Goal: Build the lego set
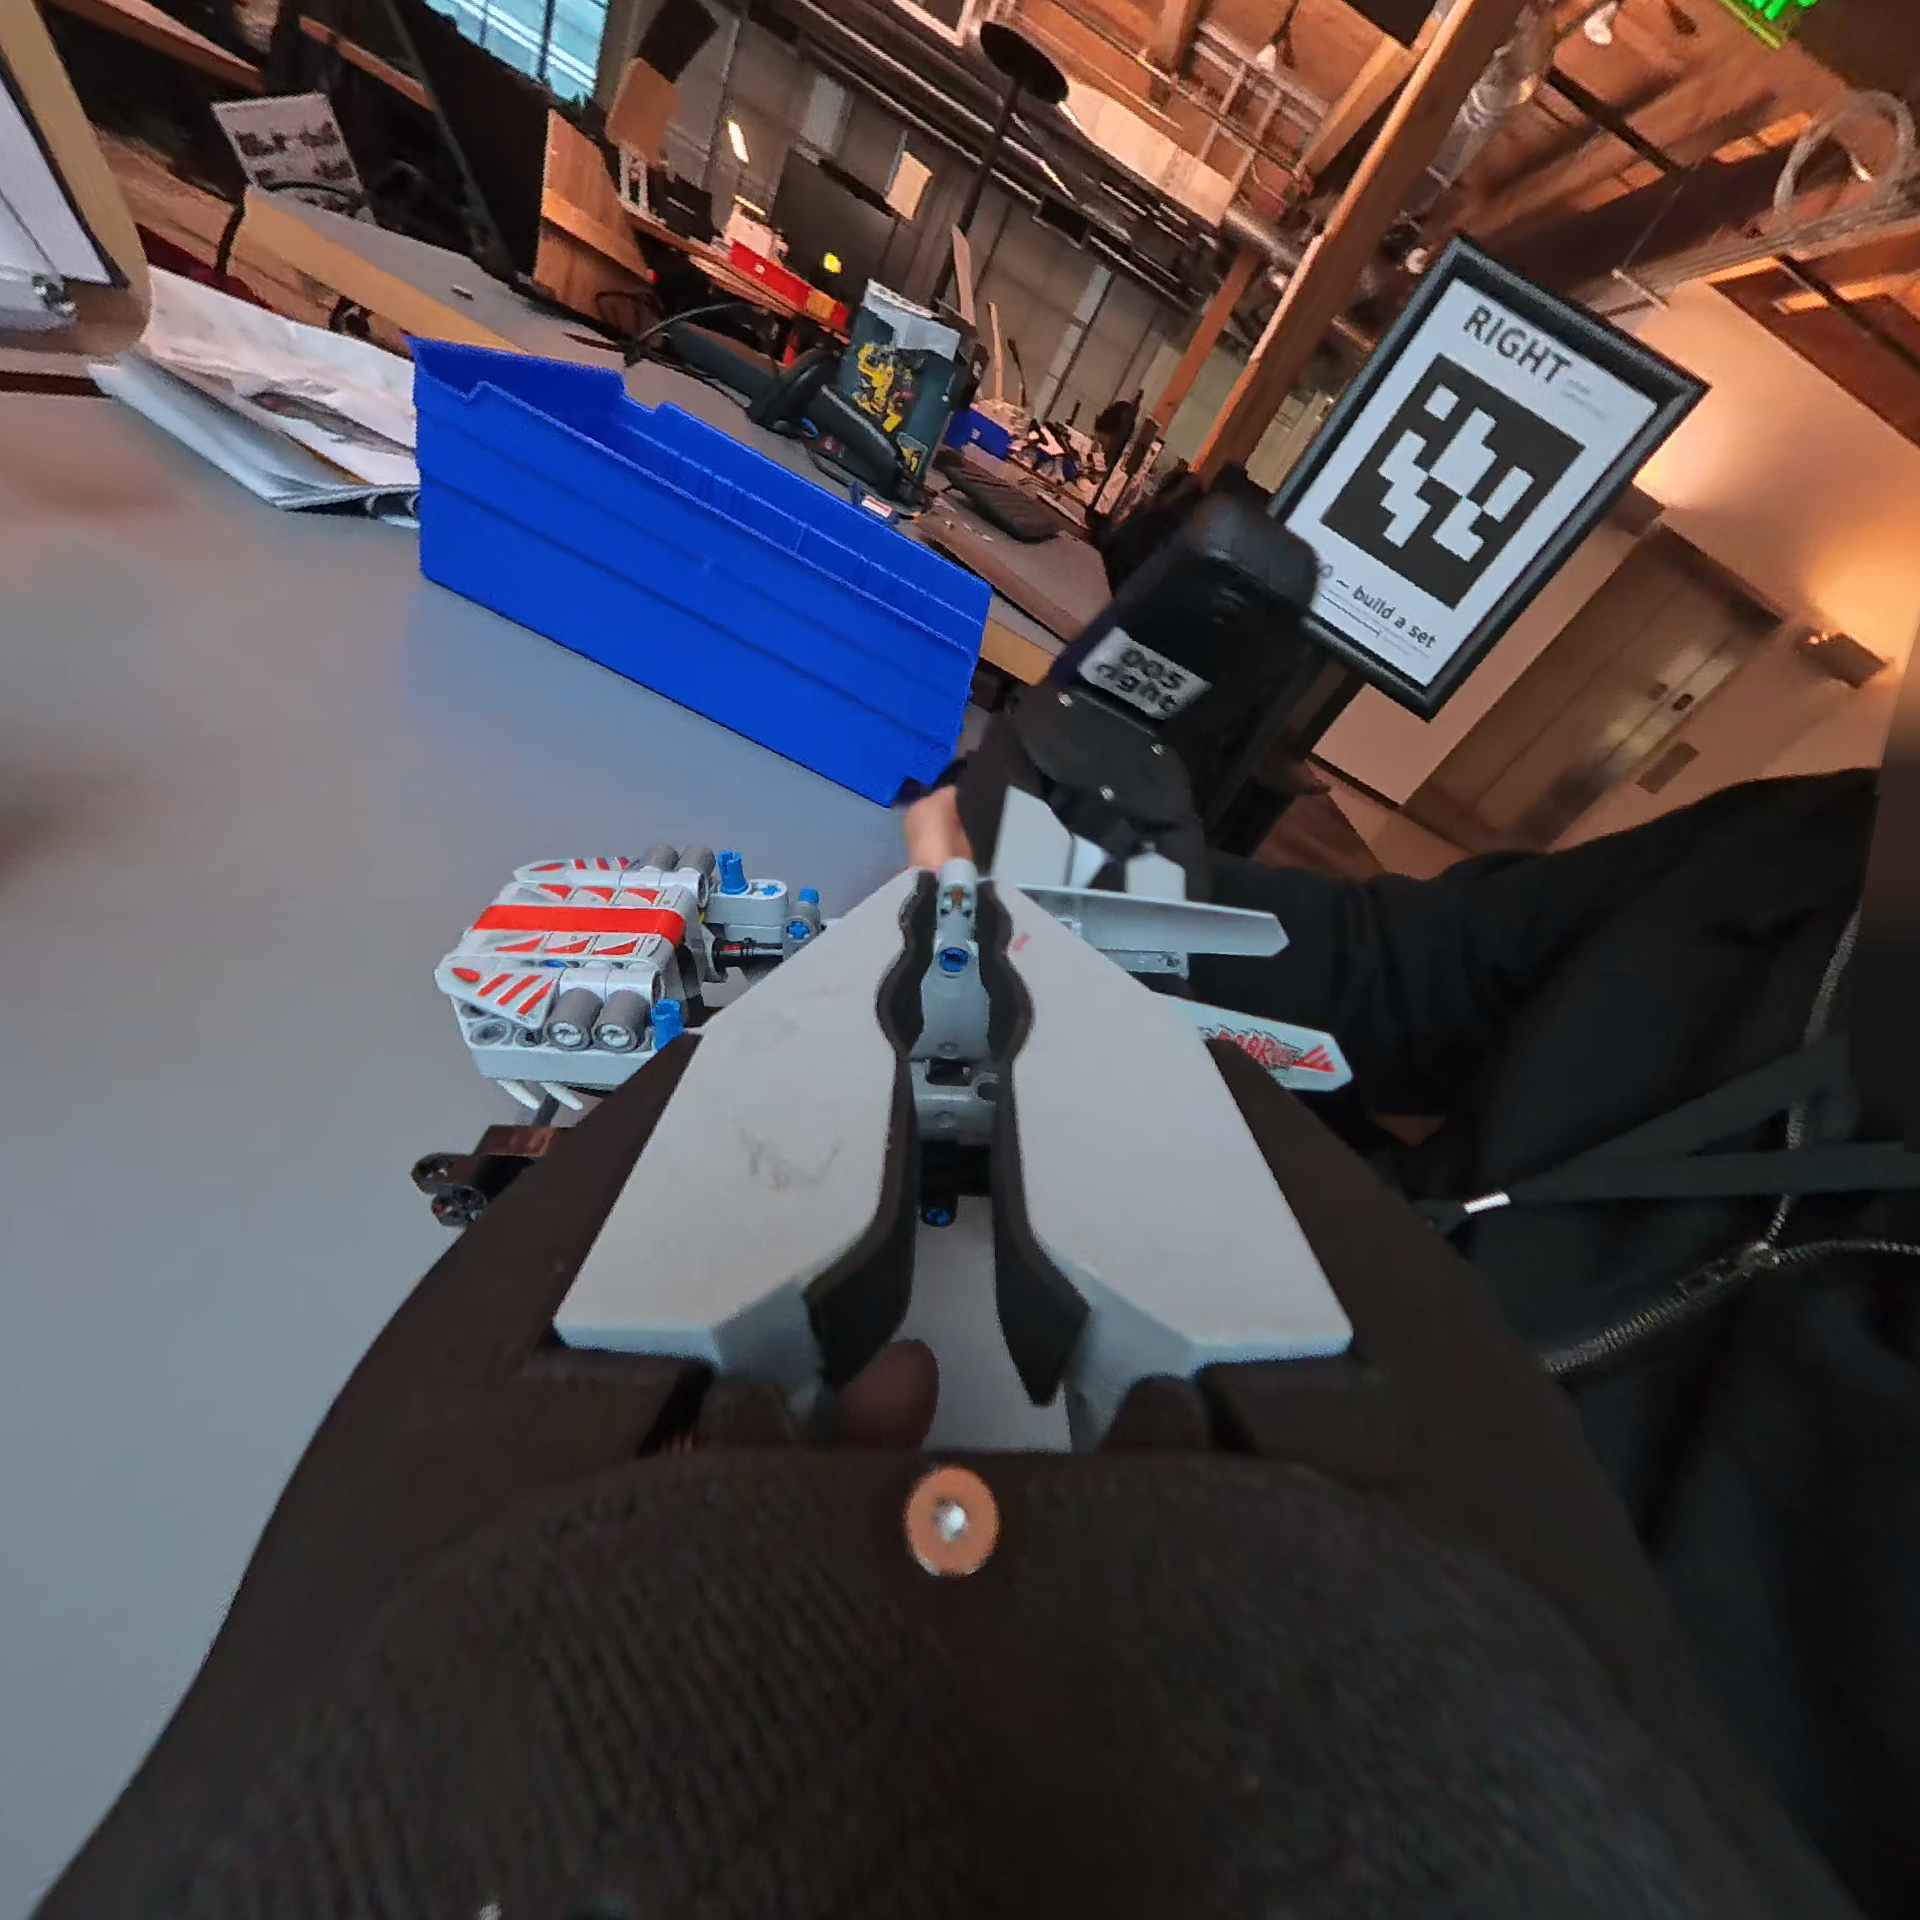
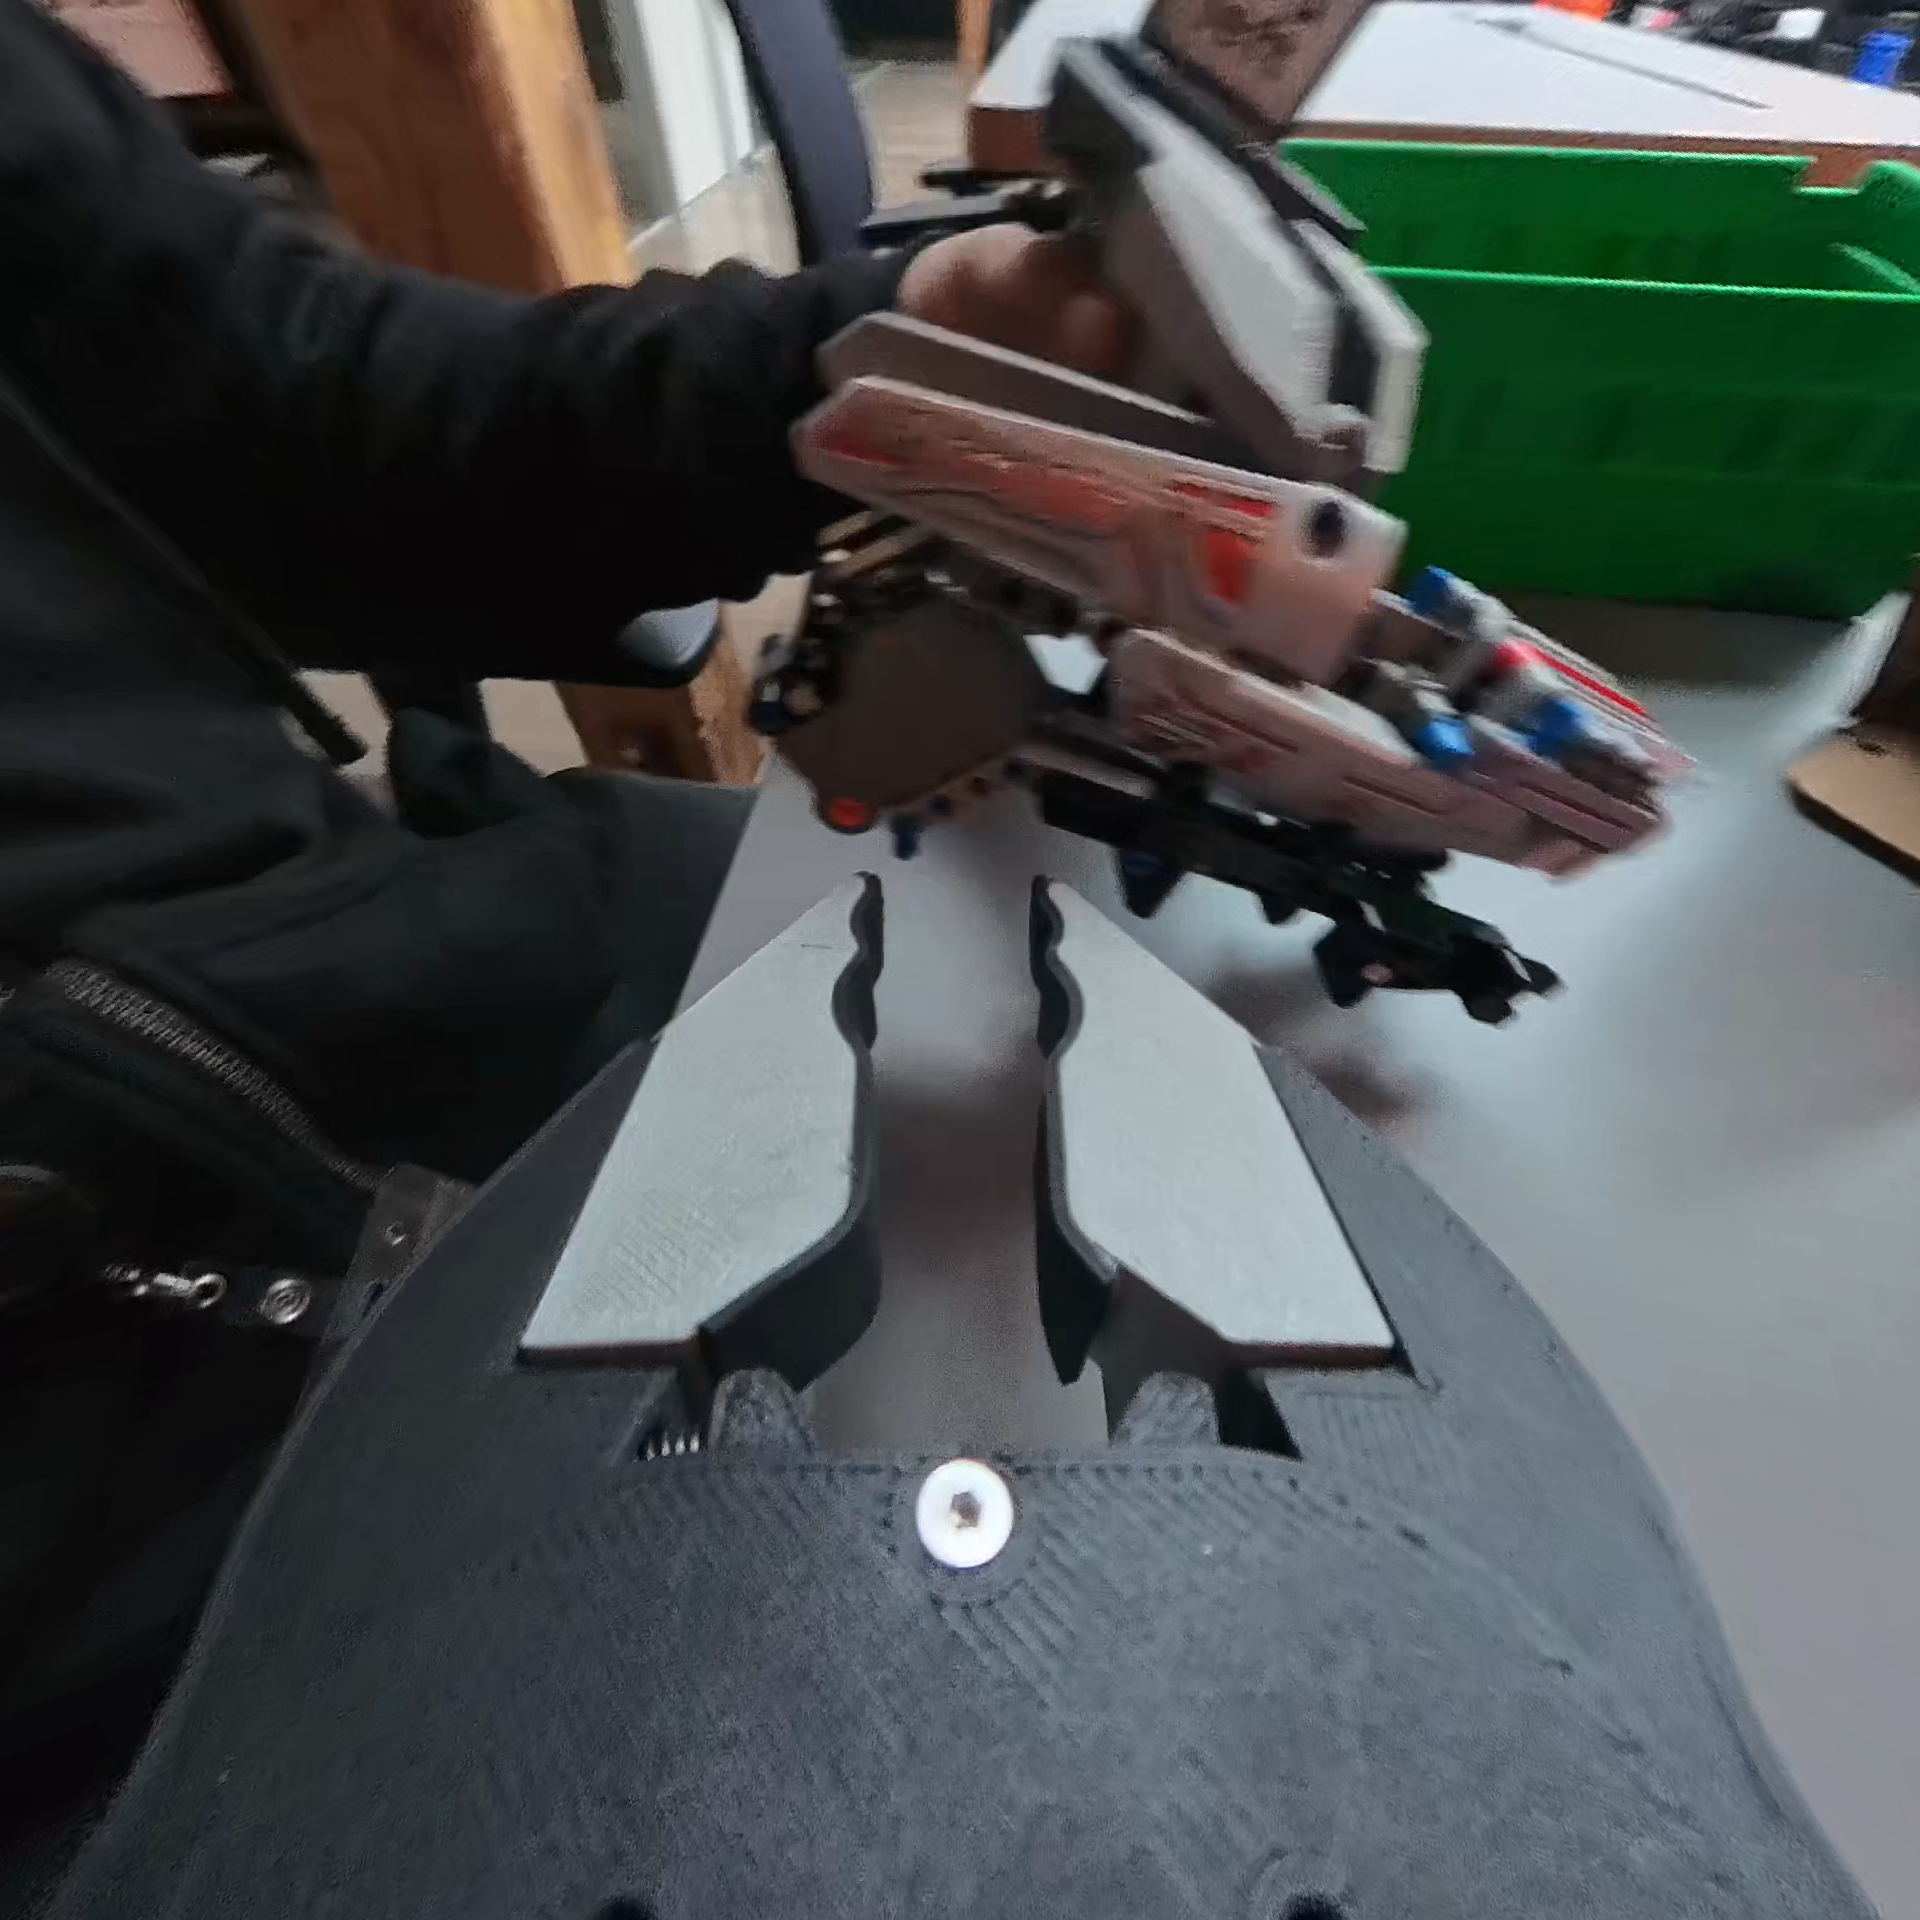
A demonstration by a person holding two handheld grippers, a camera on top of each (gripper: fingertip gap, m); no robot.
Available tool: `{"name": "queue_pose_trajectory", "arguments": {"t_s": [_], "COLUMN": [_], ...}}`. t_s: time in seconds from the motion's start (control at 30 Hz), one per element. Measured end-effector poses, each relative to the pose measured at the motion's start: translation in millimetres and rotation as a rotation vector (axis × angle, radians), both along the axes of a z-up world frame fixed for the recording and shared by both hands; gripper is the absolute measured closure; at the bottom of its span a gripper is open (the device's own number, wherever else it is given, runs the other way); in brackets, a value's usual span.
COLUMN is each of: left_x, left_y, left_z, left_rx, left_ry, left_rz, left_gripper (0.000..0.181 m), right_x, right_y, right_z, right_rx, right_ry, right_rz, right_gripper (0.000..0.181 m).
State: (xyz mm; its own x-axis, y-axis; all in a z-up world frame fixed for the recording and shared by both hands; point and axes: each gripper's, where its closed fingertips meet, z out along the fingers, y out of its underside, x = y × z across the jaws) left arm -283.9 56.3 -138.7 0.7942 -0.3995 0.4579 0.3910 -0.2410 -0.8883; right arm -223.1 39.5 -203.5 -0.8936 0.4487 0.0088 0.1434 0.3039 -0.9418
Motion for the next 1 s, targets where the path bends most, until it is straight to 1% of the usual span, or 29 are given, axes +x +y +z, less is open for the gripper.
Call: {"name": "queue_pose_trajectory", "arguments": {"t_s": [0.03, 0.1, 0.13, 0.2, 0.23, 0.33, 0.37, 0.4, 0.43, 0.47, 0.57, 0.6, 0.63, 0.7, 0.73, 0.8, 0.9, 0.93, 1.0], "left_x": [-0.7, -9.1, -16.2, -28.6, -33.2, -40.5, -42.1, -42.8, -43.4, -42.8, -43.5, -44.1, -43.8, -42.3, -43.1, -45.5, -49.2, -50.6, -52.2], "left_y": [2.2, 8.5, 11.6, 15.4, 16.3, 17.6, 18.0, 17.9, 17.7, 17.1, 15.9, 16.3, 16.8, 18.0, 18.4, 18.9, 20.5, 21.1, 23.6], "left_z": [0.5, 0.6, -0.4, 1.2, 2.5, 4.5, 5.0, 5.6, 6.7, 7.8, 9.7, 10.3, 11.3, 12.6, 12.0, 12.0, 11.8, 13.0, 14.4], "left_rx": [-0.013, -0.051, -0.069, -0.052, -0.039, -0.014, -0.006, 0.001, 0.009, 0.017, 0.024, 0.028, 0.035, 0.048, 0.054, 0.066, 0.062, 0.067, 0.066], "left_ry": [-0.023, -0.109, -0.162, -0.247, -0.278, -0.33, -0.349, -0.376, -0.407, -0.424, -0.453, -0.472, -0.503, -0.57, -0.588, -0.614, -0.642, -0.652, -0.682], "left_rz": [0.019, 0.094, 0.147, 0.24, 0.279, 0.351, 0.366, 0.37, 0.37, 0.362, 0.38, 0.392, 0.393, 0.376, 0.382, 0.39, 0.394, 0.394, 0.37], "left_gripper": [0.175, 0.175, 0.175, 0.175, 0.175, 0.175, 0.175, 0.175, 0.175, 0.175, 0.175, 0.175, 0.175, 0.175, 0.175, 0.175, 0.175, 0.175, 0.175], "right_x": [3.9, 2.7, -2.7, -20.1, -26.6, -35.5, -38.1, -39.1, -38.6, -36.8, -35.8, -37.2, -37.2, -33.8, -33.5, -34.7, -33.8, -35.0, -36.5], "right_y": [-4.9, -9.9, -9.2, -0.3, 3.4, 7.4, 11.3, 15.0, 17.6, 18.3, 17.9, 17.1, 14.6, 6.1, 4.8, 4.9, 2.3, 3.4, 3.1], "right_z": [-3.1, -8.0, -8.6, -5.6, -2.4, 4.9, 7.0, 10.3, 15.7, 21.7, 32.3, 34.9, 38.1, 45.0, 46.9, 50.7, 57.0, 58.3, 63.1], "right_rx": [0.026, 0.078, 0.104, 0.142, 0.132, 0.075, 0.085, 0.097, 0.102, 0.1, 0.066, 0.04, 0.013, -0.001, 0.014, 0.04, 0.057, 0.061, 0.019], "right_ry": [0.005, 0.028, 0.057, 0.118, 0.132, 0.14, 0.158, 0.184, 0.219, 0.253, 0.256, 0.237, 0.229, 0.264, 0.281, 0.298, 0.323, 0.325, 0.312], "right_rz": [0.016, -0.011, -0.059, -0.216, -0.284, -0.391, -0.428, -0.454, -0.469, -0.47, -0.483, -0.491, -0.483, -0.435, -0.434, -0.456, -0.445, -0.45, -0.442], "right_gripper": [0.156, 0.152, 0.15, 0.145, 0.144, 0.134, 0.14, 0.152, 0.17, 0.181, 0.181, 0.175, 0.165, 0.169, 0.173, 0.174, 0.171, 0.173, 0.177]}}
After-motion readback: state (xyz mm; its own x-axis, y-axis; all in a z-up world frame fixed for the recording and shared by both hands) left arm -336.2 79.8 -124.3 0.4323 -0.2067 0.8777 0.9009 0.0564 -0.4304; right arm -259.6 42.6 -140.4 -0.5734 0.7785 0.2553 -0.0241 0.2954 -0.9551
